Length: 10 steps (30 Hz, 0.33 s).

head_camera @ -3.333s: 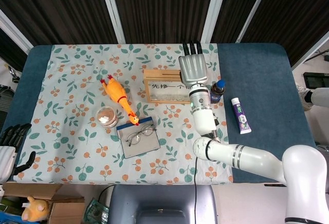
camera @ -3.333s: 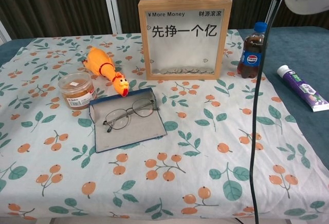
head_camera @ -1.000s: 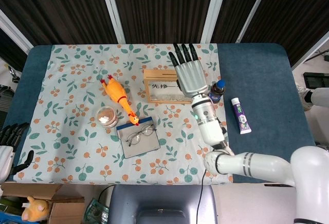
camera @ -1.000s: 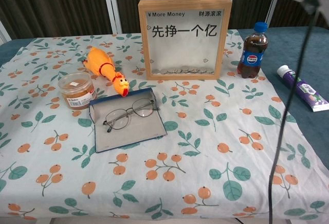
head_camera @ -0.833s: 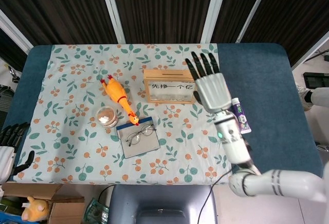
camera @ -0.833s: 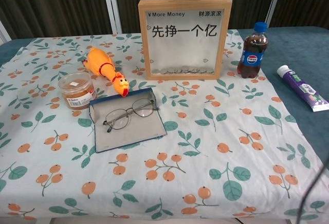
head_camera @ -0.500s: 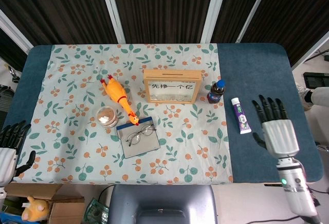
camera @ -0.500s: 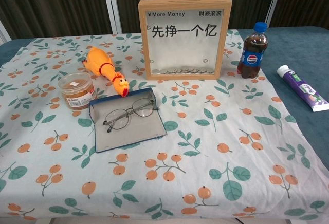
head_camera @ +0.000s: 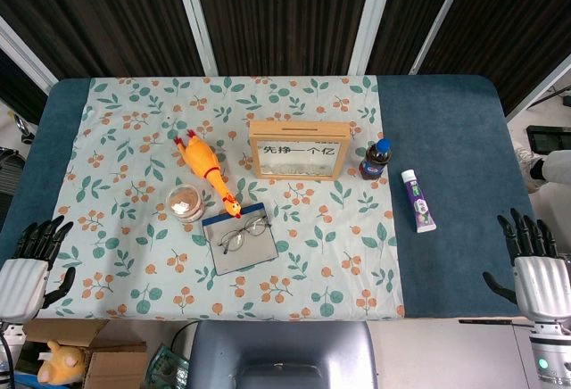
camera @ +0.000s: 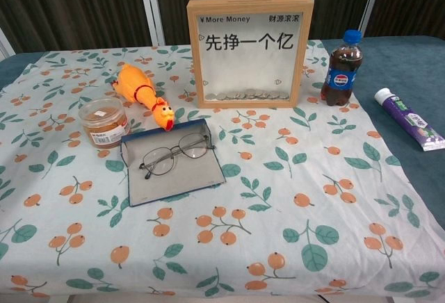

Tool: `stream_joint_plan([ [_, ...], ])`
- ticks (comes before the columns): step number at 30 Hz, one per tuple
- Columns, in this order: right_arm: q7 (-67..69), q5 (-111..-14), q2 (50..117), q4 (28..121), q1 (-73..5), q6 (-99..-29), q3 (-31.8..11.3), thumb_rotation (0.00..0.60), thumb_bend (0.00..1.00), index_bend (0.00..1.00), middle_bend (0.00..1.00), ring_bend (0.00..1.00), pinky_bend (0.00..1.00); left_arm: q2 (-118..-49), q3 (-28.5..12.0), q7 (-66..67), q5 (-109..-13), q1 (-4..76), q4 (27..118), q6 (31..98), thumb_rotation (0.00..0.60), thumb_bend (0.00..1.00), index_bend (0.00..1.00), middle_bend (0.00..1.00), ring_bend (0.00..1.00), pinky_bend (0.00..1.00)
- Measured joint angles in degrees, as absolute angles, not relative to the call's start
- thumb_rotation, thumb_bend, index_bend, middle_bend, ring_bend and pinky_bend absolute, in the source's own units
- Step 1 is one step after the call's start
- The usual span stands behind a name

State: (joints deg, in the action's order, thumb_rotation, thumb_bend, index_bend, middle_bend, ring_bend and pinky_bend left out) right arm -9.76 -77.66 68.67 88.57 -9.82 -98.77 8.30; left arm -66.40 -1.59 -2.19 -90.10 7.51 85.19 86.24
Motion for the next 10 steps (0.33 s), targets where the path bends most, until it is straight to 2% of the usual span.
stream_joint_plan([
  [10, -10.0, -79.5, 68.8, 88.3, -8.4, -95.1, 4.9, 0.6, 0.34, 0.01, 0.0, 0.0, 0.0, -66.2, -1.5, -1.5, -89.6, 7.1, 85.6, 86.5, 0.6, 0.45, 0.0, 0.0, 0.0, 0.0],
])
